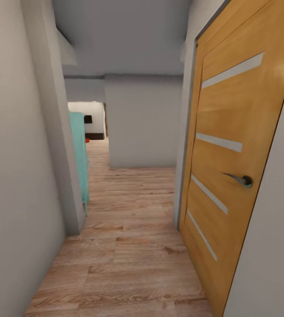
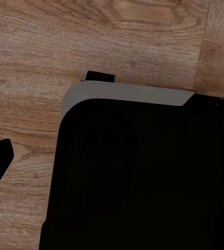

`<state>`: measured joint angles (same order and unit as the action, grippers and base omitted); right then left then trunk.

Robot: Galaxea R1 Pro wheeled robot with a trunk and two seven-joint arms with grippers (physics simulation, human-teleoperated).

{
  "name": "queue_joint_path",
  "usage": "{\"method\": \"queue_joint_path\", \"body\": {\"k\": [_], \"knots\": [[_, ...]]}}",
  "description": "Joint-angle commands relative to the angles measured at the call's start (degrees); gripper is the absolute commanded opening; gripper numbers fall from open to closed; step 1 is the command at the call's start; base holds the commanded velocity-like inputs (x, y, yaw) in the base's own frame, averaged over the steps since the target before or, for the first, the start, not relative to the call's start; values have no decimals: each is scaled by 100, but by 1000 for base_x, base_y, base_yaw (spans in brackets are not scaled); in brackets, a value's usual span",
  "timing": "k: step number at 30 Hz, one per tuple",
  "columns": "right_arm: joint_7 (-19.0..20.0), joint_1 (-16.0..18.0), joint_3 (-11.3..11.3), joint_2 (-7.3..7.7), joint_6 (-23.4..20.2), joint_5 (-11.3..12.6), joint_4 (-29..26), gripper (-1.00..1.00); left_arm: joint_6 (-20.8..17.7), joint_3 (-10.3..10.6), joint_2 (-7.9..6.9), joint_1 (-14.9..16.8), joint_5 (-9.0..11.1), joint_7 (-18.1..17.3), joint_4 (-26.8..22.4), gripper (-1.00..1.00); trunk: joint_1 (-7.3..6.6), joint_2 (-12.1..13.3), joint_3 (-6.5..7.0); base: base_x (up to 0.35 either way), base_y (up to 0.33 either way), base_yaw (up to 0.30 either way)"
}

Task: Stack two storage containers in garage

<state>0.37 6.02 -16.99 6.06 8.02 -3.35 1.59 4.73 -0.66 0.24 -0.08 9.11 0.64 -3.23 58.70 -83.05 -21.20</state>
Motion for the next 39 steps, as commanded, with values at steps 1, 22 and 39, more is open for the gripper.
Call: {"method": "queue_joint_path", "body": {"k": [1,22,39], "knots": [[5,7,3,0,32,-34,17,100,10,-3,2,-1,38,7,-6,100,3,-3,-5,225,0,275],[1,5,3,0,32,-34,17,100,5,0,-4,-1,38,7,-3,100,3,-3,-5,105,0,275],[-1,7,11,0,46,-34,17,100,-41,14,-6,-1,53,7,-4,100,3,-3,-7,264,0,91]]}}
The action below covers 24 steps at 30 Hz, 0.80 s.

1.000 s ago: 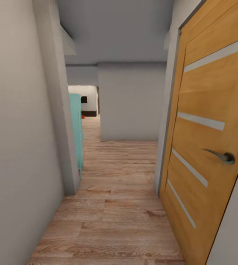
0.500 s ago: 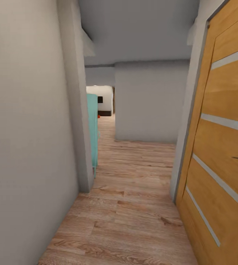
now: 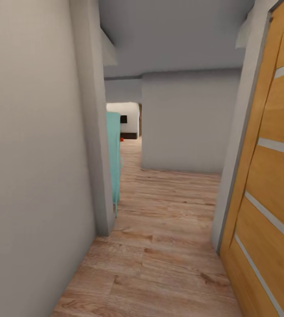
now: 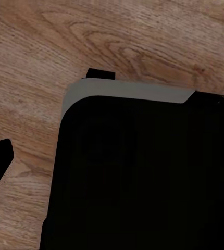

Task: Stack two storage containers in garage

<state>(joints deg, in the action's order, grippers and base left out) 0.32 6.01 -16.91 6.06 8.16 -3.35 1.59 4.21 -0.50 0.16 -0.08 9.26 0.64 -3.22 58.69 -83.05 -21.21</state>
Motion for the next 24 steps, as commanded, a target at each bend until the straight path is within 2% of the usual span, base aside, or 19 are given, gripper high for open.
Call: {"method": "queue_joint_path", "body": {"k": [1,6,15,24], "knots": [[3,9,3,0,34,-34,17,100,10,-1,2,-1,38,7,-5,100,4,-3,-5,322,0,1],[3,6,3,-5,30,-34,20,100,9,1,2,-1,34,7,-5,100,4,-3,-5,322,0,-36],[3,7,10,-9,27,-26,18,100,17,-1,10,-1,34,7,-5,100,4,-3,-5,322,0,-187],[3,7,12,-9,27,-26,17,100,18,-2,5,-1,37,7,-4,100,4,-3,-5,322,0,-31]]}}
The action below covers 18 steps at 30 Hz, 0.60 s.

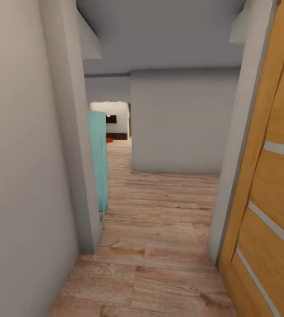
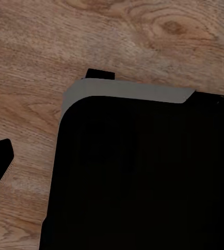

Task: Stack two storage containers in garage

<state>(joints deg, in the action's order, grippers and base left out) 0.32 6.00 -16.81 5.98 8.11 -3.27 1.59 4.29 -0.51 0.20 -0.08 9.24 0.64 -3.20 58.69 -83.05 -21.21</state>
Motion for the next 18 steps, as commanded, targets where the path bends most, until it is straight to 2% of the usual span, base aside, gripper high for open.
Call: {"method": "queue_joint_path", "body": {"k": [1,18], "knots": [[3,9,2,0,32,-34,17,100,9,-1,1,-1,39,7,-5,100,4,-3,-5,322,0,-4],[3,6,-7,0,49,-77,17,100,-7,3,6,-1,42,7,-5,100,4,-3,-5,322,0,0]]}}
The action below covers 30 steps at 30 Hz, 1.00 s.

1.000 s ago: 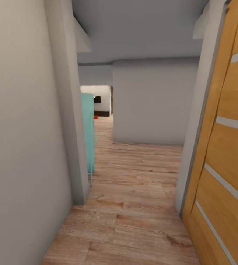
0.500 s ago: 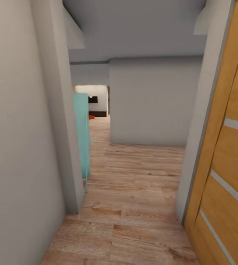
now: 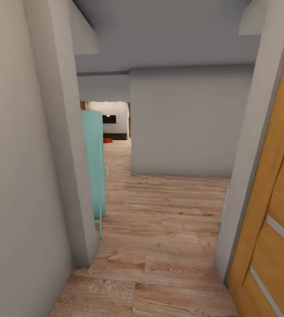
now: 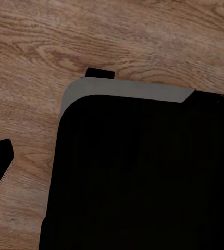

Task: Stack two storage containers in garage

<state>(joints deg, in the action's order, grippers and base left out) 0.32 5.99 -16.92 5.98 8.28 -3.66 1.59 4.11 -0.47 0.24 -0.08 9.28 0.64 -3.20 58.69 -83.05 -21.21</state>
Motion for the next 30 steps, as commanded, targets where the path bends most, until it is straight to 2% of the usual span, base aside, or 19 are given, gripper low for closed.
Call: {"method": "queue_joint_path", "body": {"k": [1,7,19,30], "knots": [[3,10,5,0,32,-38,17,100,10,-1,2,-1,39,7,-5,100,4,-3,-5,322,0,0],[3,10,12,0,197,-26,17,100,17,-14,10,-1,39,-1,-5,100,4,-3,-5,322,0,0],[21,11,20,1,226,8,17,100,53,-23,14,-1,39,-2,-3,100,4,-3,-5,322,0,-1],[-38,14,61,-17,218,140,17,100,26,-15,12,-1,39,-2,1,100,4,-3,-5,322,0,-121]]}}
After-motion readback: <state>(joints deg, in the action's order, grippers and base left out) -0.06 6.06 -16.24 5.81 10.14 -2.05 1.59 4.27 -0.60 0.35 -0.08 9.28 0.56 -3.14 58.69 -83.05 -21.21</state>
